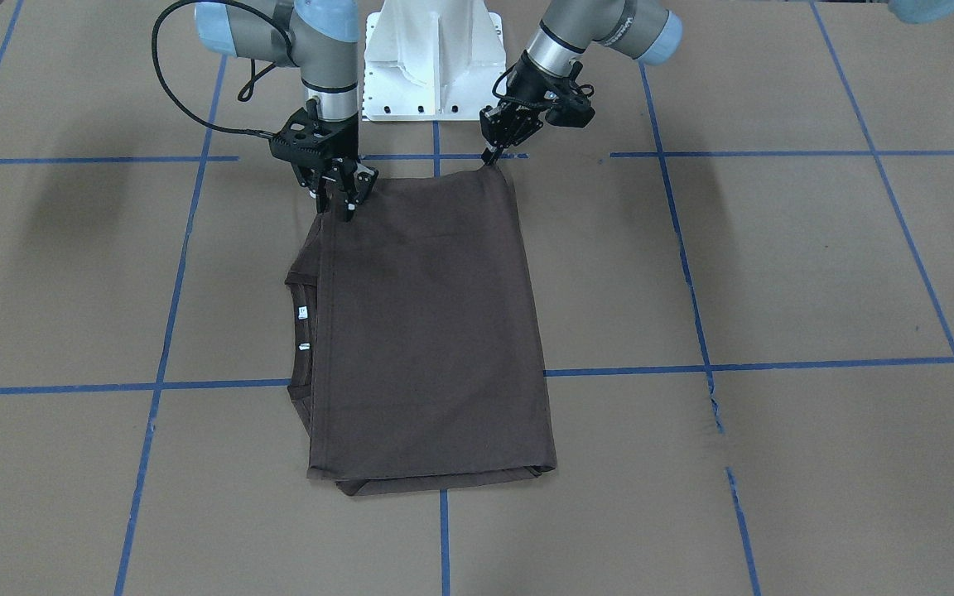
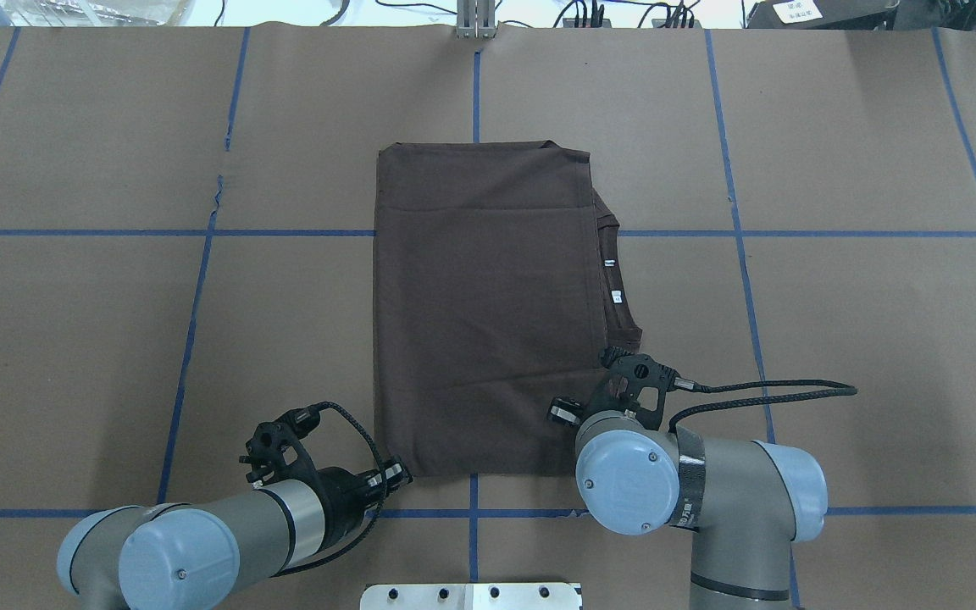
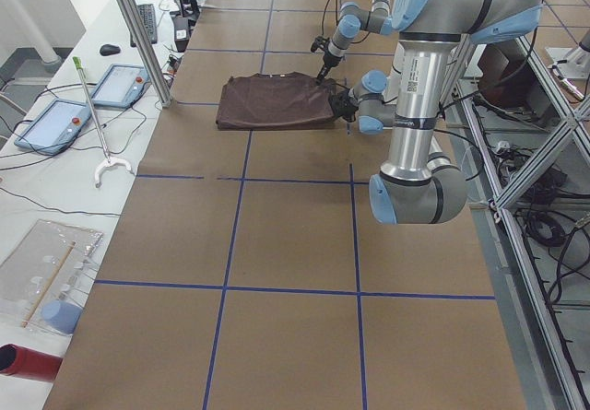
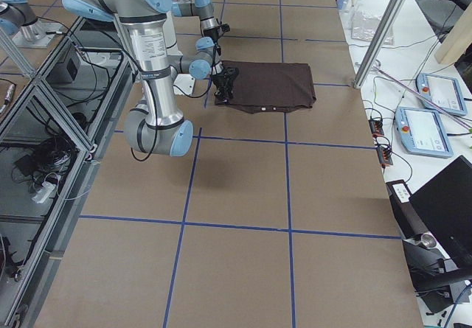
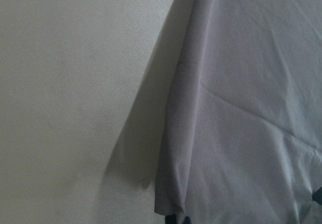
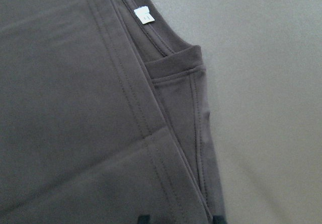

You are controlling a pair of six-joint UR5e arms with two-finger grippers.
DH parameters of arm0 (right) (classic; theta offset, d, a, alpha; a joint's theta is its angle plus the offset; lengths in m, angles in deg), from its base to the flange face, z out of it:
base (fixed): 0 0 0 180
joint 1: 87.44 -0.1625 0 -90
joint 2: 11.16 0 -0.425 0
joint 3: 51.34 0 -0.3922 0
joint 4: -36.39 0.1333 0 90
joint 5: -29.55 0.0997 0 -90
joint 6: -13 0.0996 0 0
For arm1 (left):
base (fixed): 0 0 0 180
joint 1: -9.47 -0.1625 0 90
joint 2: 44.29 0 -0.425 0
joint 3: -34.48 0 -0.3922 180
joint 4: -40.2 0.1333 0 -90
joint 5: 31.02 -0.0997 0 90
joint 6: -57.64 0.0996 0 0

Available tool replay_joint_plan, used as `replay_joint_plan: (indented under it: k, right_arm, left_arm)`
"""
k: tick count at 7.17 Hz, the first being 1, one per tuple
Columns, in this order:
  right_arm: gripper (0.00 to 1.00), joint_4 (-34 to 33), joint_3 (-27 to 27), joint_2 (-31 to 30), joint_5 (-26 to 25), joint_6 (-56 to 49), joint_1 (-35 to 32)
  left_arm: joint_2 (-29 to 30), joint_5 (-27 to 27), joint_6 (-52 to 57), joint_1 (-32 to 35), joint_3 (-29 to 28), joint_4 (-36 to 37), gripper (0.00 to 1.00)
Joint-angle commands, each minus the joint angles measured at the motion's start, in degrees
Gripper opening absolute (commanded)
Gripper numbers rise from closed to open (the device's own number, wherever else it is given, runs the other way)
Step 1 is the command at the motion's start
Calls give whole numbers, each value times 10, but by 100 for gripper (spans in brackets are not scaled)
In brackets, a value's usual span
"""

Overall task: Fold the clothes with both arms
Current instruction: 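Grasp the near corners of the shirt with both grippers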

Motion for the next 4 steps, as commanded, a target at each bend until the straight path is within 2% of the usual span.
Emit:
replay_joint_plan:
  k: [1, 2, 3, 4]
  right_arm:
    - [48, 0, -2, -1, 1, 0, 0]
    - [48, 0, -2, -1, 1, 0, 0]
    - [37, 0, -2, -1, 1, 1, -1]
    - [0, 1, -2, 0, 1, 5, -1]
  left_arm:
    - [0, 0, 1, 0, 1, 1, 0]
    - [0, 0, 2, 0, 4, 1, 0]
    - [0, 0, 3, 0, 4, 1, 0]
    - [0, 0, 3, 0, 4, 1, 0]
